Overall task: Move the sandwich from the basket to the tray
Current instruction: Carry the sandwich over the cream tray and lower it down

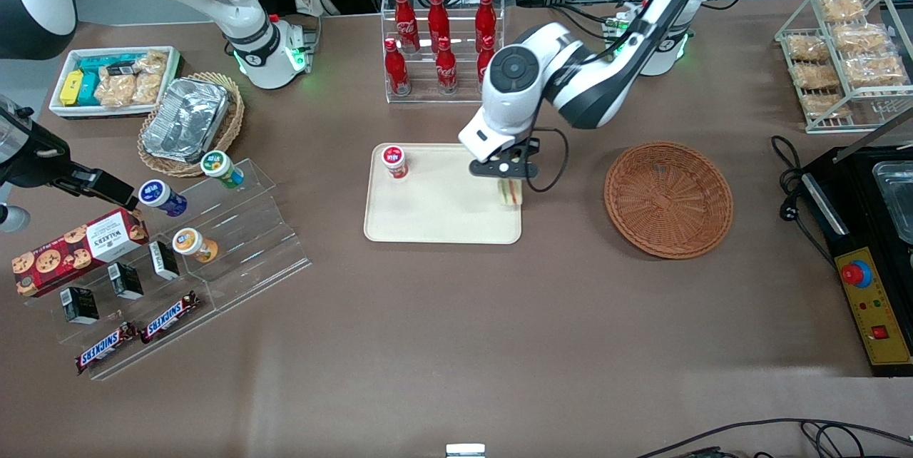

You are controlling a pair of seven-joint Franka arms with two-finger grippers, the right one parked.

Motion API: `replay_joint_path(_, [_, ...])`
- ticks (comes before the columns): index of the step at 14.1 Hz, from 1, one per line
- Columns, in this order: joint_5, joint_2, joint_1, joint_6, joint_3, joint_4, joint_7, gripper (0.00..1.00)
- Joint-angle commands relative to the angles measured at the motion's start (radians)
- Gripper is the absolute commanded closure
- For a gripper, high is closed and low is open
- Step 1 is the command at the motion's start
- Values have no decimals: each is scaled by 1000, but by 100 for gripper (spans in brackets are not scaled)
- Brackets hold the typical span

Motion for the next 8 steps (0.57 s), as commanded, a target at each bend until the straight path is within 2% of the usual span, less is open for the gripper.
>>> replay_joint_path(1, [85,73,-27,56,5,19,-69,100])
replay_joint_path(8, [219,153,-38,129,6,10,-146,98])
